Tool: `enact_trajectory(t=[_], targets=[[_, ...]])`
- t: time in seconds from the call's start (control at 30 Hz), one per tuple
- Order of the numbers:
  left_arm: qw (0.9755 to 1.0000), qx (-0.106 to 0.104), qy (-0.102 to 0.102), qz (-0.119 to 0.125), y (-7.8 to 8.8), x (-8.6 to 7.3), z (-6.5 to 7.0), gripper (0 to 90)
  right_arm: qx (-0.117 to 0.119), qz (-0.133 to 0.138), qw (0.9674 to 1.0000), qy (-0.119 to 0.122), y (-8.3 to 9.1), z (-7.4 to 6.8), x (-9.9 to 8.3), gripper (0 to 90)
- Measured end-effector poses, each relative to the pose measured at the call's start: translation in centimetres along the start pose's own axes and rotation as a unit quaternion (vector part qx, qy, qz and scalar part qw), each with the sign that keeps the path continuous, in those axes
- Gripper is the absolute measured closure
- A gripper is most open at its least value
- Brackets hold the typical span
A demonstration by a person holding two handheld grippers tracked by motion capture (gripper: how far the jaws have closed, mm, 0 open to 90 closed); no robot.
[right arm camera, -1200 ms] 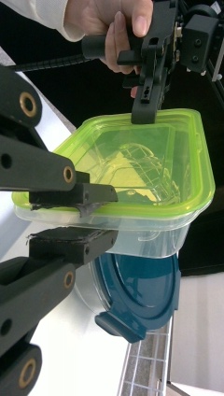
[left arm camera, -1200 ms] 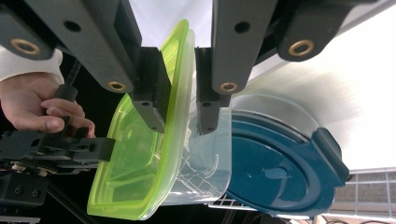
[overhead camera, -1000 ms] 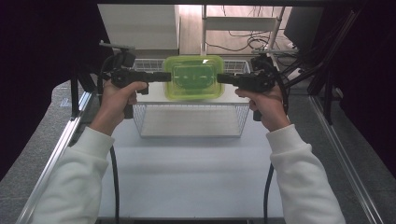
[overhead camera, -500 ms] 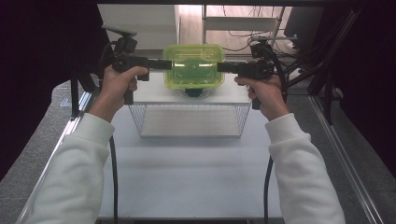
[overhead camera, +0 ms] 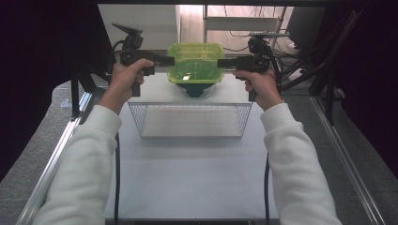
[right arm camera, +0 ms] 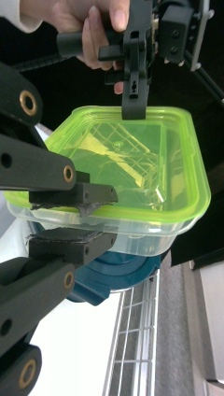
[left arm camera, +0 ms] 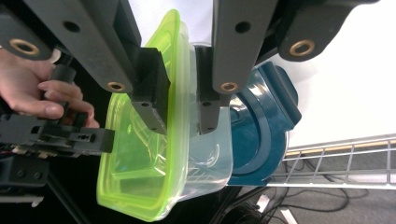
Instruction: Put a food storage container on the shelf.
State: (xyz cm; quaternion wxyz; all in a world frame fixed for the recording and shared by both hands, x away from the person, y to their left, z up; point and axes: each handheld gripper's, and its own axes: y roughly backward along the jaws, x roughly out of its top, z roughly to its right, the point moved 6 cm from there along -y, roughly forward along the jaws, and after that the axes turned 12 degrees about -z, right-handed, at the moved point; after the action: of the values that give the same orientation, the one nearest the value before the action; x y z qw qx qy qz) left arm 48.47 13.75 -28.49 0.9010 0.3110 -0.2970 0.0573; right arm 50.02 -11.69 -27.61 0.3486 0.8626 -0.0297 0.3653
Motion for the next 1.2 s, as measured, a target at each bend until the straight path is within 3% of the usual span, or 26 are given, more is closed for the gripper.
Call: enact_trajectory(t=[0.33, 0.43, 0.63, 0.7, 0.77, 0.83, 0.93, 1.07, 1.2], targets=[[0.9983, -0.012, 0.056, 0.009, -1.1, 1.2, -1.9, 74.0, 0.019, 0.003, 0.9978, -0.064, -1.6, 1.7, 1.1, 70.9], [0.9980, -0.014, 0.061, 0.012, -1.4, 1.4, -2.2, 72.6, 0.034, 0.008, 0.9959, -0.083, -1.8, 2.3, 1.1, 69.6], [0.9972, -0.026, 0.066, 0.024, -1.7, 1.3, -2.7, 70.6, 0.036, 0.015, 0.9949, -0.093, -2.1, 2.5, 1.2, 67.2], [0.9972, -0.024, 0.067, 0.023, -1.9, 1.3, -2.8, 66.1, 0.039, 0.020, 0.9945, -0.096, -2.1, 2.5, 1.2, 61.3], [0.9973, -0.008, 0.069, 0.022, -2.1, 1.3, -2.9, 52.7, 0.037, 0.025, 0.9948, -0.091, -2.2, 2.4, 1.2, 54.3], [0.9974, 0.002, 0.067, 0.028, -2.2, 1.4, -2.9, 35.6, 0.031, 0.046, 0.9956, -0.075, -2.2, 2.3, 1.3, 42.7], [0.9976, 0.014, 0.047, 0.048, -1.7, 1.5, -2.7, 25.0, 0.042, 0.056, 0.9952, -0.068, -2.1, 2.1, 1.2, 28.8], [0.9968, 0.042, 0.022, 0.064, -0.8, 1.2, -2.3, 16.7, 0.029, 0.063, 0.9960, -0.057, -1.8, 2.0, 1.1, 18.9], [0.9959, 0.050, -0.002, 0.076, -0.1, 0.7, -1.8, 15.0, 0.007, 0.062, 0.9971, -0.044, -1.1, 2.1, 0.9, 16.4]])
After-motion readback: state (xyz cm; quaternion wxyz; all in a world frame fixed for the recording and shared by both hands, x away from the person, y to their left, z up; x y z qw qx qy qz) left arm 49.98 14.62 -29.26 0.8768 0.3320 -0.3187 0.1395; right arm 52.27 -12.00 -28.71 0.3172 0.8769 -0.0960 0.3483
